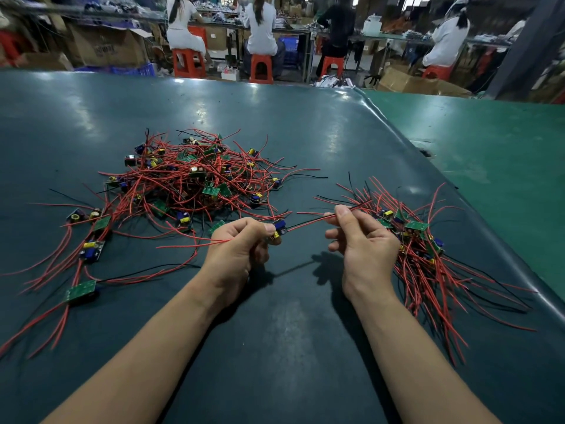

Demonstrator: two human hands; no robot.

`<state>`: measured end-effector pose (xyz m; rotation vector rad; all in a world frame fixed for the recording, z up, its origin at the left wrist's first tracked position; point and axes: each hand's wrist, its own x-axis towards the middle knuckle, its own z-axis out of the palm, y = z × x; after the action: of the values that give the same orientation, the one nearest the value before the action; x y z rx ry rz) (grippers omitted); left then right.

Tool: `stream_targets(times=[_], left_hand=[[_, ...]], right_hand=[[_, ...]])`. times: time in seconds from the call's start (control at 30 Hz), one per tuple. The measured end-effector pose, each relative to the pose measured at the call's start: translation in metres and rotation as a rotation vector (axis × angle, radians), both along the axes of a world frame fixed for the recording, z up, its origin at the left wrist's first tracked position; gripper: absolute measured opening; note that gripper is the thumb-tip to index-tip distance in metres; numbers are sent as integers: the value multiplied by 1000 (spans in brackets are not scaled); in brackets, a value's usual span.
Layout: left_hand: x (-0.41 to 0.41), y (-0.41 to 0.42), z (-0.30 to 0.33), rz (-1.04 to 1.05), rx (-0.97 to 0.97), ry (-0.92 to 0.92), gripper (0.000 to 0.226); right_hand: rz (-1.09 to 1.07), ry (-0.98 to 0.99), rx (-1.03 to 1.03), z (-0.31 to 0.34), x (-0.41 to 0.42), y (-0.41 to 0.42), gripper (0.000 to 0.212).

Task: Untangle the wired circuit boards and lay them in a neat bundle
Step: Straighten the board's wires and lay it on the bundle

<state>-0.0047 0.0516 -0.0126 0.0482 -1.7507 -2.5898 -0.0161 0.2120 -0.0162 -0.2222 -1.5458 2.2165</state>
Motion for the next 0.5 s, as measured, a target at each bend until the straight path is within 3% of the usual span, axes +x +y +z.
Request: stream_targets(times=[0.17, 0.33, 0.43, 0.5], left_hand=[[2, 1, 3, 1, 25, 2, 47], [4, -1, 6, -3, 55, 6, 36], [1, -3, 4, 70, 155, -19, 40], [-1, -5, 2, 90, 144, -20, 30]], right_hand=[[-98, 40, -34, 2, -4, 9, 28], [-113, 35, -107, 0, -4, 10, 15], [68, -38, -178, 0, 3, 7, 14], [280, -138, -155, 1, 10, 2, 29]])
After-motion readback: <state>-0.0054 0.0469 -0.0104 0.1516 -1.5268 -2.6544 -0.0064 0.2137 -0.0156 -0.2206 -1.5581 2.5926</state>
